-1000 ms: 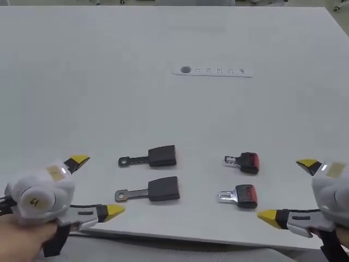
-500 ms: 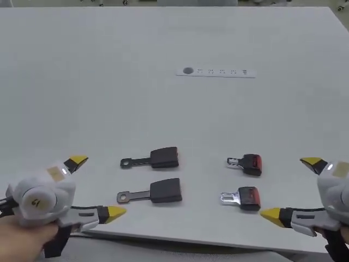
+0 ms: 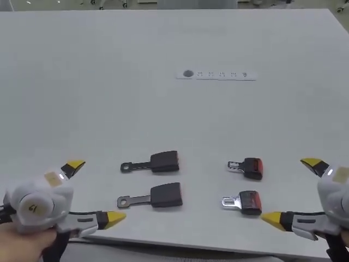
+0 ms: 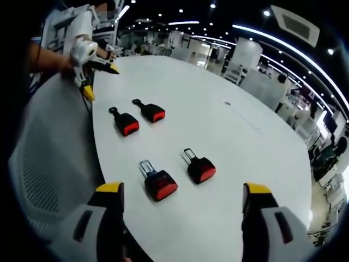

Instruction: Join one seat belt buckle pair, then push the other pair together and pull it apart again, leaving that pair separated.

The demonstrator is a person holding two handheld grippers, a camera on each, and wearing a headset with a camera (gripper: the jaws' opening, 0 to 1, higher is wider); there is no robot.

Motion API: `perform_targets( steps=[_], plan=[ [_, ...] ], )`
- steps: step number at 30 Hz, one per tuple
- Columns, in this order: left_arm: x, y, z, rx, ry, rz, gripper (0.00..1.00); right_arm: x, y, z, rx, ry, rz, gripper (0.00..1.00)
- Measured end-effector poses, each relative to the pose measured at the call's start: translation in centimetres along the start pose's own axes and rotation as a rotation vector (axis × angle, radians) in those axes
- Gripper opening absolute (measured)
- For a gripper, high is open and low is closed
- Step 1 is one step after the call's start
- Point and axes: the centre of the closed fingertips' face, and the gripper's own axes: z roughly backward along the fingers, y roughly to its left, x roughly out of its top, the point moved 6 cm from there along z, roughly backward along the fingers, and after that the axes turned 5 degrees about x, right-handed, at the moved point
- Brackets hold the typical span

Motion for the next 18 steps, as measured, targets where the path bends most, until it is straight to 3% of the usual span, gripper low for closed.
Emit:
perform_targets(
  steps=[12,14,18],
  plan=[
    [-0.19,-0.15,0.03,-0.014,0.010,-0.023,0.95,0.48,0.11,-0.30,0.011,0.016,0.047,0.89],
    [-0.41,-0.49,-0.04,-0.041,0.029,-0.026,0.90,0.46,0.20,-0.32,0.018,0.021,0.052,0.89],
    [-0.63,-0.91,-0.41,-0.075,0.044,-0.062,0.92,0.29,0.22,-0.39,0.026,0.036,0.073,0.87]
  ],
)
